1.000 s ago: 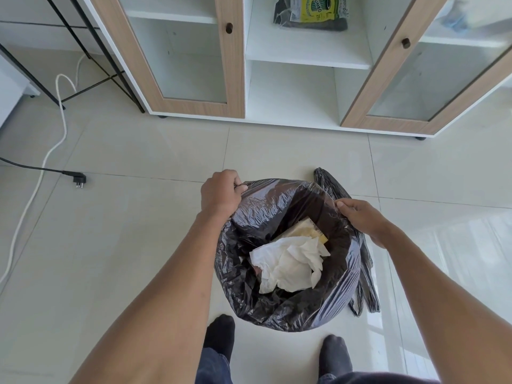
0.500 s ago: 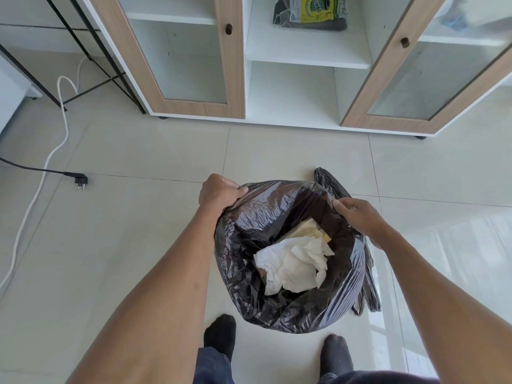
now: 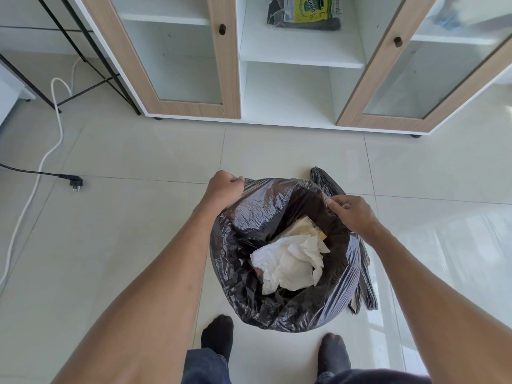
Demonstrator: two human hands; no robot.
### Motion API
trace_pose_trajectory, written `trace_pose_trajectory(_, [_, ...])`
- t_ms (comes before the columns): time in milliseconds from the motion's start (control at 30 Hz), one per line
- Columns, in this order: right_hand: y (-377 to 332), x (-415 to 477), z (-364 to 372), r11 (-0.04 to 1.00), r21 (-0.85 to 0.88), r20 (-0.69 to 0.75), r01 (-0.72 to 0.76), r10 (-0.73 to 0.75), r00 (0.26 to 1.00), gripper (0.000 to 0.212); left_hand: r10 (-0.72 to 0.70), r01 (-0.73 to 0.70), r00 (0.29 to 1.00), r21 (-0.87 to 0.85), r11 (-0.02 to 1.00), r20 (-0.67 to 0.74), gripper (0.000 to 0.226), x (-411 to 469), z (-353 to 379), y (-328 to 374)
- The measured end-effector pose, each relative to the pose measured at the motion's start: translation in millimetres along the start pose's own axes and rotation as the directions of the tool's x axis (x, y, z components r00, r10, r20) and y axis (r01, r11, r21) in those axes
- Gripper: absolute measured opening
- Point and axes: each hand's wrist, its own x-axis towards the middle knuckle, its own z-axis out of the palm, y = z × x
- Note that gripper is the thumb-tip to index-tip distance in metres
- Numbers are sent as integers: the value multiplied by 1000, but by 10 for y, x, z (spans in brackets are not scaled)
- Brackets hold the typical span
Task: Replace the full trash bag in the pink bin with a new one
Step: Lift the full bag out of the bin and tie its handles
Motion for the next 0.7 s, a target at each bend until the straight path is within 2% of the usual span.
trace_pose_trajectory(67, [-43, -7, 13, 999, -28, -2, 25, -25, 1000, 15, -29, 29, 1000, 2, 1000, 2, 55, -13, 18, -6])
trace_pose_trajectory(133, [-88, -11, 23, 996, -68, 5, 60, -60, 998, 24, -56, 56, 998, -11, 998, 3, 59, -14, 31, -16])
trace_pose_trajectory(267, [-100, -2, 23, 991, -105, 8, 86, -86, 996, 30, -13, 15, 999, -29, 999, 51, 22, 1, 67, 13])
trace_pose_trajectory(367, [-111, 15, 57, 989, -124, 22, 84, -82, 996, 17, 37, -29, 995, -76, 997, 95, 25, -22, 122, 119])
trace_pose_trajectory(533, [-123, 43, 95, 983, -153, 46, 97, -91, 995, 20, 119, -115, 990, -55, 992, 79, 17, 8, 162, 106])
trace_pose_trajectory(700, [-142, 47, 109, 984, -154, 32, 92, -88, 996, 18, 162, -170, 984, 122, 978, 78, 19, 27, 207, 139])
